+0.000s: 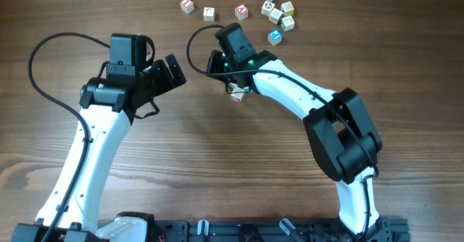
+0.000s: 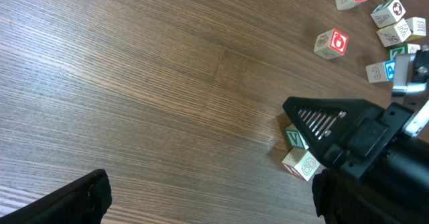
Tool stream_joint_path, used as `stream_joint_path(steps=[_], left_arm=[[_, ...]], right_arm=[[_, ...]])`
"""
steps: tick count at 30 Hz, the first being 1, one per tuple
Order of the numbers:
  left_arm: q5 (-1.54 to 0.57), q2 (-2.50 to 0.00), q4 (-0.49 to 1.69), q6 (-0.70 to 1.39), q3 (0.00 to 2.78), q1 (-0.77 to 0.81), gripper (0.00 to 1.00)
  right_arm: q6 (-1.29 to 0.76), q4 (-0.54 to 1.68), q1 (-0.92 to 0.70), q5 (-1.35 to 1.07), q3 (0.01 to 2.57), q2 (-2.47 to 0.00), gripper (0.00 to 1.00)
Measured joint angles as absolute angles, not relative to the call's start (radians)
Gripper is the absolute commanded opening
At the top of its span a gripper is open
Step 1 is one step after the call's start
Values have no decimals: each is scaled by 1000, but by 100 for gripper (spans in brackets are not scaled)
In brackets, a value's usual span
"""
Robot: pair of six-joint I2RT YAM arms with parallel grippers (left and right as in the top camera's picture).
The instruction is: Form a circle
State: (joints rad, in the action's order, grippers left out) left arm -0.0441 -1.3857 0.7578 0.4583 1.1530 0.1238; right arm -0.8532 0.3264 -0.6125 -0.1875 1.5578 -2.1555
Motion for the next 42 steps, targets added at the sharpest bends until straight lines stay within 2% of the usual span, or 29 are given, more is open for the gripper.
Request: stream_joint_path(steps=[13, 42], left_arm=[[-44, -1386, 758, 458, 1153, 124, 100], [-44, -1386, 758, 458, 1153, 124, 100]], right_arm=[[-860, 418, -612, -54, 1559, -2156, 5], [-860, 476, -612, -43, 1559, -2156, 5]])
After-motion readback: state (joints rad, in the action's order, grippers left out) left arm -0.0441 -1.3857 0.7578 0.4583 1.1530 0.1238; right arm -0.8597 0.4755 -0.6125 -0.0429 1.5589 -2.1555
